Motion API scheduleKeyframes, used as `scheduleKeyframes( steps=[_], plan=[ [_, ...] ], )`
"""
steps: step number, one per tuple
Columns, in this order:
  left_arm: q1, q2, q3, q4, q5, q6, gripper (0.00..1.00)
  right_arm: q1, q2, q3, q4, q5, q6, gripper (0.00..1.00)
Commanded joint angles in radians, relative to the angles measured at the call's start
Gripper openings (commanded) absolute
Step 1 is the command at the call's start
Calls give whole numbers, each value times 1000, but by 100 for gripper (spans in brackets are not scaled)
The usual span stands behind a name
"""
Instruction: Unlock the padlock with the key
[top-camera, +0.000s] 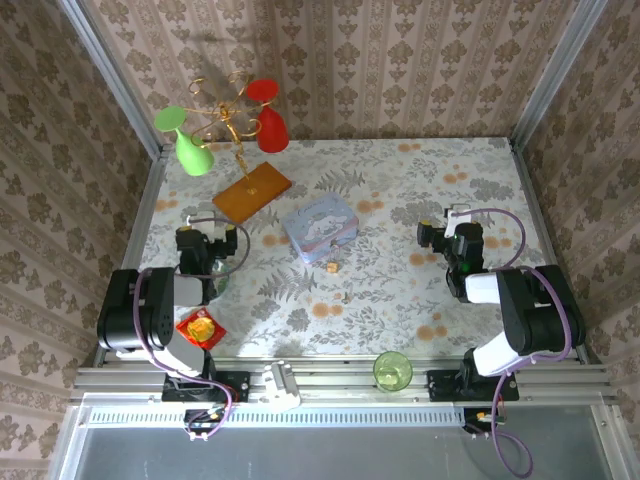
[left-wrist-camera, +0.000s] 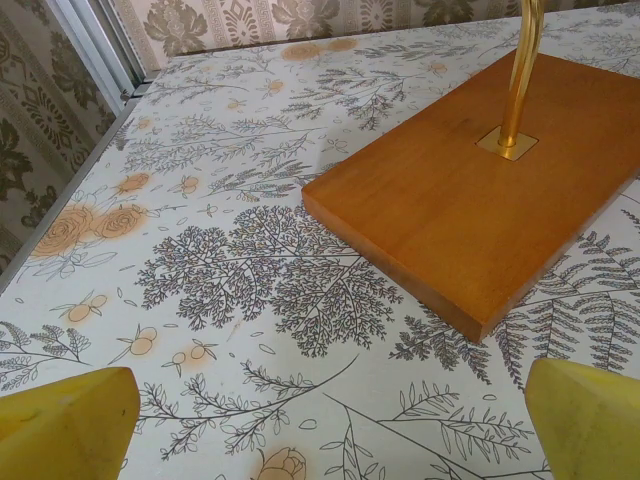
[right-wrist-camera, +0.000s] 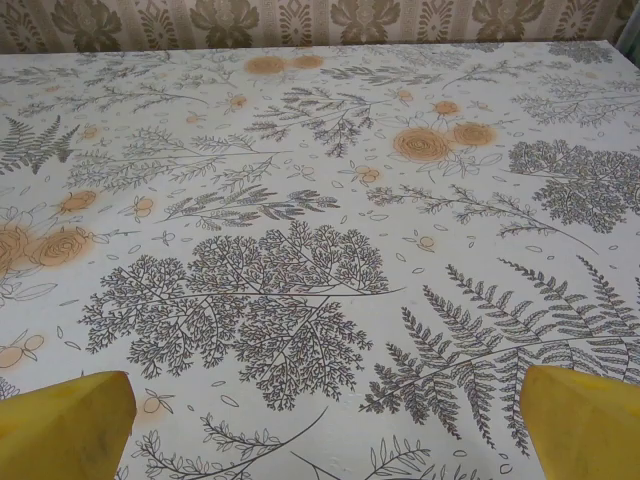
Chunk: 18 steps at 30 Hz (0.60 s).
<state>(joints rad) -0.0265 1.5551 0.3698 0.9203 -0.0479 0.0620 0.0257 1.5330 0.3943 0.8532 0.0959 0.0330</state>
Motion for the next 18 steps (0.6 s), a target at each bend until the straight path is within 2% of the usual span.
scheduleKeyframes(
  steps=[1, 18],
  plan=[
    [-7, 1, 17, 8, 12, 19, 100, -4, -4, 14, -2, -16, 1, 100],
    [1, 3, 20, 2, 7, 7, 100, -6, -4, 15, -5, -17, 2, 100]
  ],
)
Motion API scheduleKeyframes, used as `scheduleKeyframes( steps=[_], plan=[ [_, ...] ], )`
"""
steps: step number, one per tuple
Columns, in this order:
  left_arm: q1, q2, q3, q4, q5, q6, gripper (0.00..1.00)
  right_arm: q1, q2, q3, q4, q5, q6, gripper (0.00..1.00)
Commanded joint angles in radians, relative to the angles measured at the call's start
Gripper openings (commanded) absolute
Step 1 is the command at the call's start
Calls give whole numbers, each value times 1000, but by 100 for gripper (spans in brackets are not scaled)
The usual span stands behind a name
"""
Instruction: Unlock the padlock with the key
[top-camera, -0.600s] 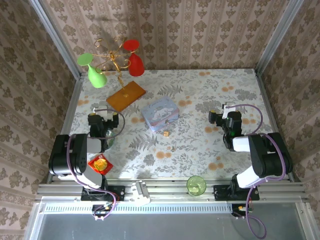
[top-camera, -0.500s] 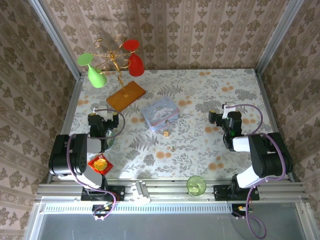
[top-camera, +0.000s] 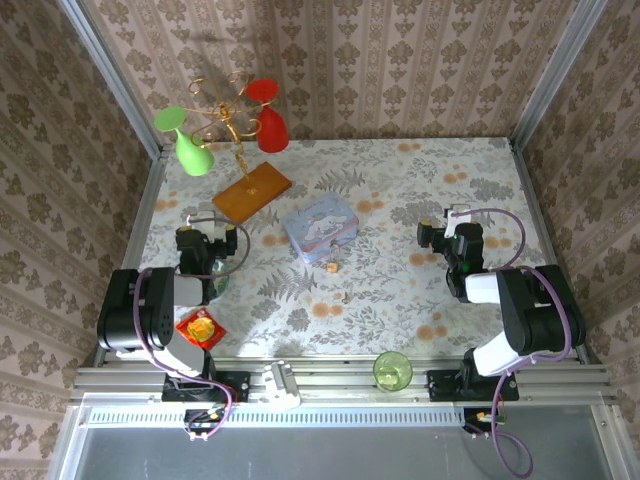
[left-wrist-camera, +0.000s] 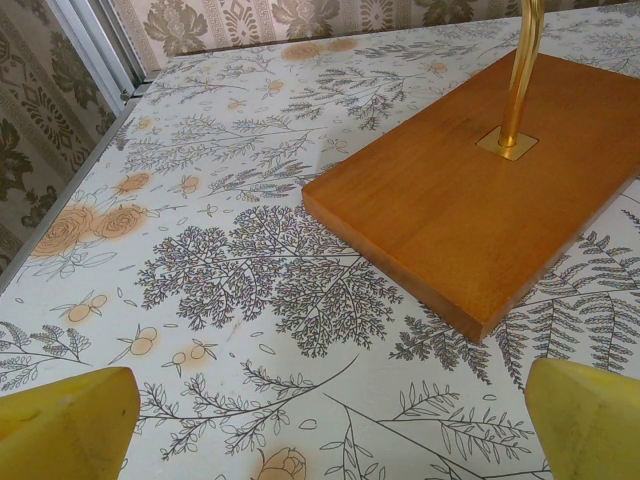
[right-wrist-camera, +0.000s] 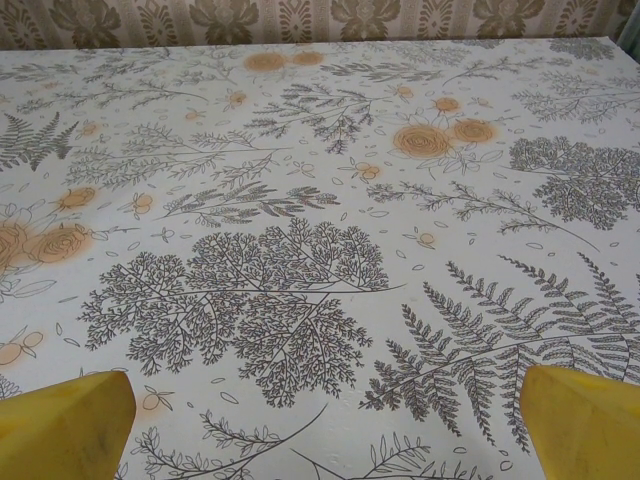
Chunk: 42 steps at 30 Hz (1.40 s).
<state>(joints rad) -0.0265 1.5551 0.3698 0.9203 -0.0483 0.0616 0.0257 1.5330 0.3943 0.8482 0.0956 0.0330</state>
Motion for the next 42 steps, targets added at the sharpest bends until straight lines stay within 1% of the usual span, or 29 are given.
scheduleKeyframes(
  steps=[1, 13, 16, 17, 19, 21, 22, 23, 25, 28, 30, 31, 32, 34, 35, 36, 37, 38, 39, 41, 42],
  plan=[
    [3, 3, 21, 0, 12, 5, 100, -6, -3, 15, 2, -16, 2, 100],
    [9, 1, 21, 0, 23, 3, 100, -14, -5, 14, 2, -36, 7, 100],
    [7, -22, 8, 11, -22, -11, 100, -15, -28, 22, -28, -49, 2, 100],
    [6, -53, -4, 5, -41, -16, 100, -14, -54, 33, -60, -51, 1, 100],
    [-10, -137, -2, -68, -93, -15, 100, -9, -124, 74, -185, -37, 1, 100],
    [-21, -223, 5, -147, -110, -6, 100, -8, -220, 140, -386, -23, 37, 100],
    [-29, -258, 2, -163, -119, -2, 100, -8, -249, 161, -450, -24, 55, 100],
    [-38, -300, -3, -178, -134, -10, 100, -9, -285, 179, -510, -43, 75, 100],
    [-44, -387, -11, -221, -122, -42, 100, -9, -350, 196, -588, -83, 109, 100],
    [-50, -524, -2, -315, -88, -130, 100, -6, -427, 242, -756, -139, 196, 100],
    [-50, -612, 47, -466, -48, -244, 100, 17, -458, 271, -852, -182, 249, 100],
    [-50, -642, 78, -537, -6, -288, 100, 39, -471, 278, -884, -184, 267, 100],
    [-49, -670, 104, -591, 65, -339, 100, 69, -481, 283, -918, -187, 279, 100],
    [-51, -712, 96, -590, 199, -461, 100, 132, -493, 301, -998, -174, 289, 100],
    [-57, -736, 73, -553, 267, -509, 100, 171, -494, 312, -1043, -162, 296, 100],
    [-89, -759, 61, -554, 284, -531, 100, 207, -496, 317, -1077, -147, 310, 100],
    [-130, -777, 72, -614, 265, -523, 100, 248, -495, 316, -1097, -141, 326, 100],
    [-191, -796, 93, -695, 218, -493, 100, 298, -488, 318, -1110, -136, 338, 100],
    [-271, -806, 115, -783, 151, -460, 100, 355, -475, 321, -1127, -113, 354, 100],
    [-390, -803, 144, -891, 59, -439, 100, 460, -439, 330, -1146, -68, 383, 100],
    [-438, -798, 151, -915, 42, -443, 100, 510, -414, 335, -1148, -50, 402, 100]
  ],
)
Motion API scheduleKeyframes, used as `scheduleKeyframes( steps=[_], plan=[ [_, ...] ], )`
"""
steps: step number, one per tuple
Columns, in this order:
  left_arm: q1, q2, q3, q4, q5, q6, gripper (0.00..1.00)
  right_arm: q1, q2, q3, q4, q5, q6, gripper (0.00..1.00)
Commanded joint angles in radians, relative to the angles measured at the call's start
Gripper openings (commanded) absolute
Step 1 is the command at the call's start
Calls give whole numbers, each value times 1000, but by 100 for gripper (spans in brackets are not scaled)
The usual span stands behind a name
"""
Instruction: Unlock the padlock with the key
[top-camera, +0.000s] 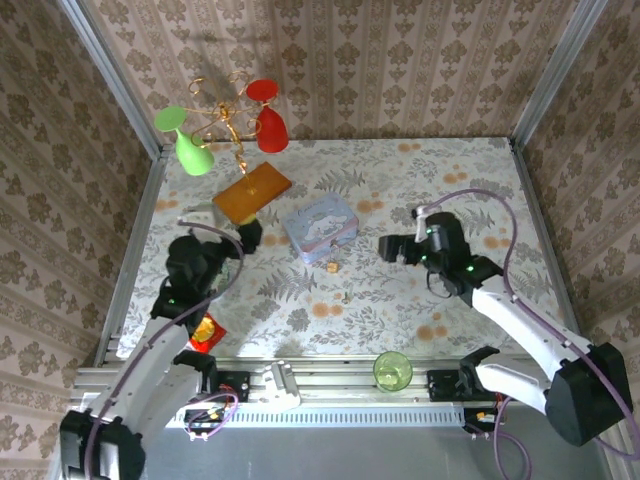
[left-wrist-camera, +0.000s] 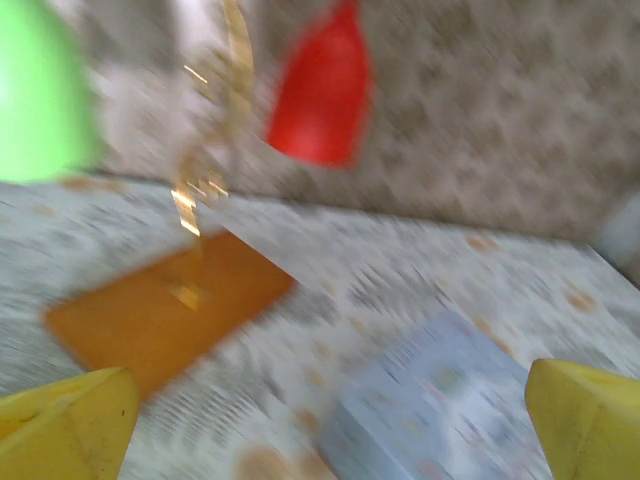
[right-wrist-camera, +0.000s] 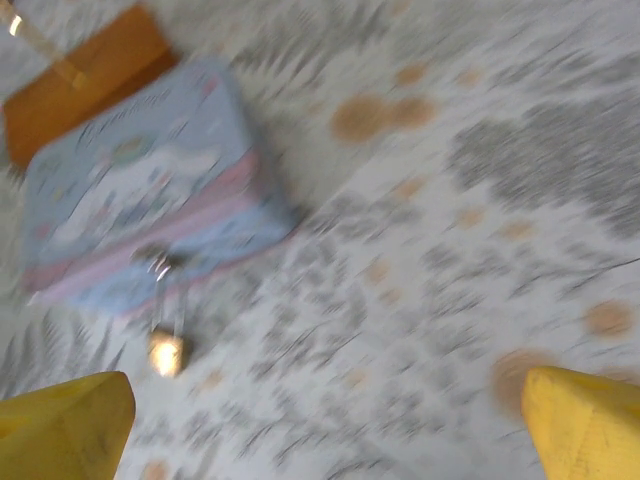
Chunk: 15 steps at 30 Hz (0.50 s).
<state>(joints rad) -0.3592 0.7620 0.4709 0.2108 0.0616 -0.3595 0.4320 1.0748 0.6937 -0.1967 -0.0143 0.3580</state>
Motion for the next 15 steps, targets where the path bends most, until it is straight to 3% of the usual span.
scheduleKeyframes(
  steps=[1, 8, 15],
  plan=[
    [-152, 2, 53, -219, -73, -35, 100, 142, 70, 42, -106, 84, 95, 100],
    [-401, 103, 69, -244, -163, -96, 98, 380, 281, 111, -107, 231, 164, 95],
    [-507, 151, 41, -185, -191, -177, 95, 485, 442, 167, -103, 227, 206, 85]
  ],
)
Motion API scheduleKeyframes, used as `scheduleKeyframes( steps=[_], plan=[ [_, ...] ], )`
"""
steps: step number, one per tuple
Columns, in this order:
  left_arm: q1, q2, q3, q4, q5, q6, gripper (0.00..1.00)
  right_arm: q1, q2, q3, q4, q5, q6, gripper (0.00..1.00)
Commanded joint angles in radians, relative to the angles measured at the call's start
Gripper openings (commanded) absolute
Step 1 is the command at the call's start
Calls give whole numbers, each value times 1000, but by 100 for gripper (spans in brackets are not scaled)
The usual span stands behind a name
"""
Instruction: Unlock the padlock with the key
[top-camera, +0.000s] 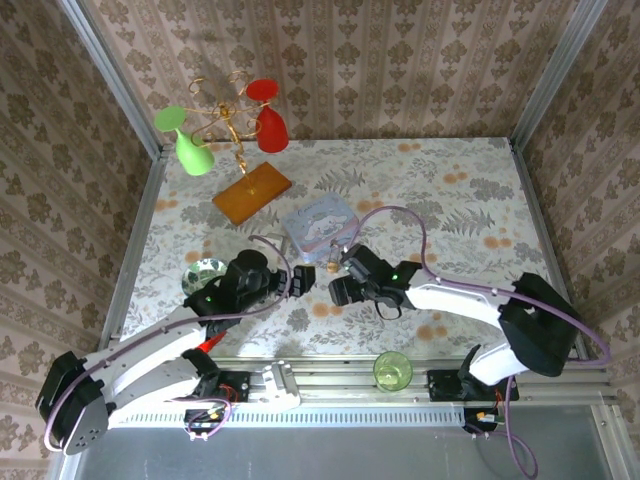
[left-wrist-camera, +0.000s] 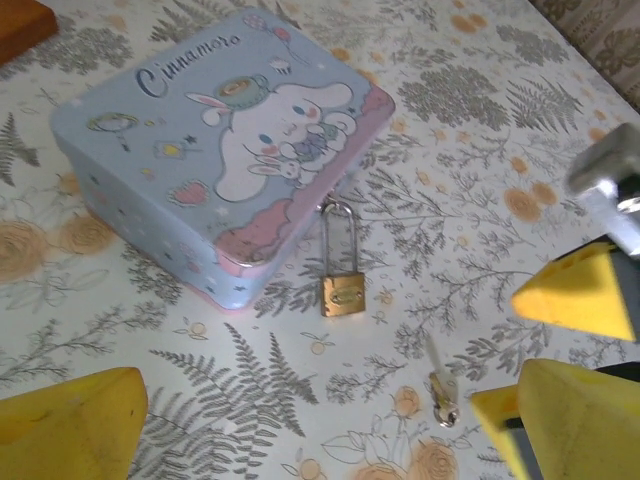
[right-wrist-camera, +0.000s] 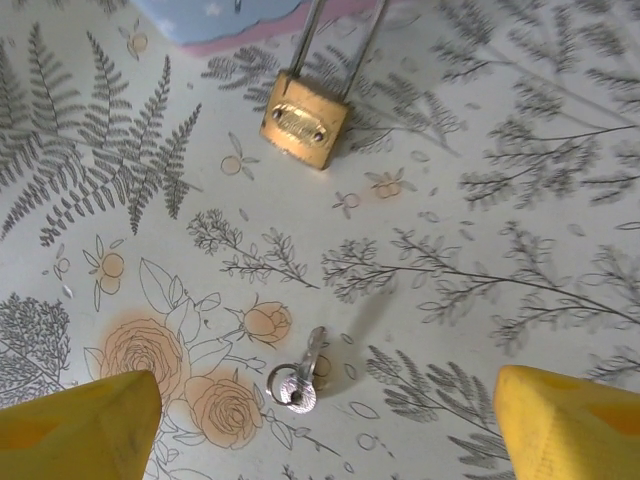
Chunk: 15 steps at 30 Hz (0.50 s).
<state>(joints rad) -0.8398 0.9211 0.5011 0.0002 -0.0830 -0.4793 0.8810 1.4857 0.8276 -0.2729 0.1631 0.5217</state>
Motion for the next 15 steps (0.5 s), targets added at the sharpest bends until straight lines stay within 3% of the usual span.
scheduleKeyframes(
  steps=[1, 15],
  plan=[
    [-27, -12, 2, 29, -52, -72, 95, 47, 43, 36, -30, 58, 48, 84],
    [-30, -50, -42, 49, -46, -101, 93, 106, 197, 85, -60, 140, 109, 57]
  ],
)
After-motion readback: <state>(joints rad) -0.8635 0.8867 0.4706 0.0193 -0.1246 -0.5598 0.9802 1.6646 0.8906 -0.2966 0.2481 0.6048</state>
